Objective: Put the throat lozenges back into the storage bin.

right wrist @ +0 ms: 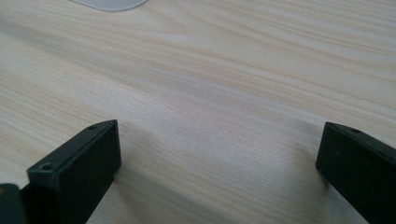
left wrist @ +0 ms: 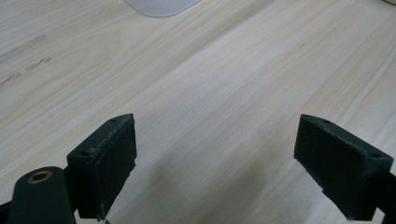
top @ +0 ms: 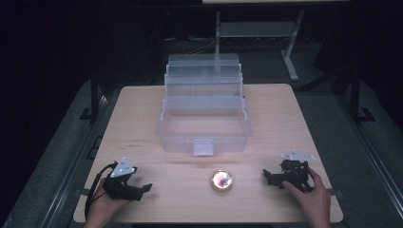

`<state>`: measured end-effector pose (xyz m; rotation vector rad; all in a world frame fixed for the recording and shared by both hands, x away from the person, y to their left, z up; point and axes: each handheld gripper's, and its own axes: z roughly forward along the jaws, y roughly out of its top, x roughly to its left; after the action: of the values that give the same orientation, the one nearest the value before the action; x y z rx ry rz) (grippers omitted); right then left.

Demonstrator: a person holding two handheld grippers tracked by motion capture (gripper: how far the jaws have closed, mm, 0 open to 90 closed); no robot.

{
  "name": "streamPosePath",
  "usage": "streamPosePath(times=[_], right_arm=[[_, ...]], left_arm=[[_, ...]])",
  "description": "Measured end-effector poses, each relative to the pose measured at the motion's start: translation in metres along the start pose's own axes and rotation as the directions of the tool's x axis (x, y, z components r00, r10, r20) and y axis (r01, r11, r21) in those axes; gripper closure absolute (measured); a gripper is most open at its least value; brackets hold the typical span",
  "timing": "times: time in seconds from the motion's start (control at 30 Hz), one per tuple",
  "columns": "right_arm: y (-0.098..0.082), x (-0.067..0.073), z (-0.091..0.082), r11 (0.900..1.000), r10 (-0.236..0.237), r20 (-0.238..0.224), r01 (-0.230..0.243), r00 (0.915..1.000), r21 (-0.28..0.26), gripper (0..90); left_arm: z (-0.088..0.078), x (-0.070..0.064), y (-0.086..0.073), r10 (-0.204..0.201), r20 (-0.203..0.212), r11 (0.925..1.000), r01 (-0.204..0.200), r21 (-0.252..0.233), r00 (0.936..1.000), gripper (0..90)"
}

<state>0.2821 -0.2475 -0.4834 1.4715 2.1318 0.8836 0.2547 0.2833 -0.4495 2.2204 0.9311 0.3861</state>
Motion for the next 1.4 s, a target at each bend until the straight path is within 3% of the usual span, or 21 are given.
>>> streamPosePath(times=[0.63,1.4], right_arm=[[0.0,0.0,0.0,1.0,0.001,-0.001,-0.001,1.0,-0.002,0.0],[0.0,0.0,0.0,1.0,0.001,-0.001,-0.001,1.0,-0.002,0.0]], left_arm=[[0.004,-0.015,0.019,0.049,0.063,0.9985,-0.051,0.022,0.9968,12.5],[0.015,-0.028,0.048,0.097,0.137,0.9904,-0.11,0.085,0.9858,13.1]])
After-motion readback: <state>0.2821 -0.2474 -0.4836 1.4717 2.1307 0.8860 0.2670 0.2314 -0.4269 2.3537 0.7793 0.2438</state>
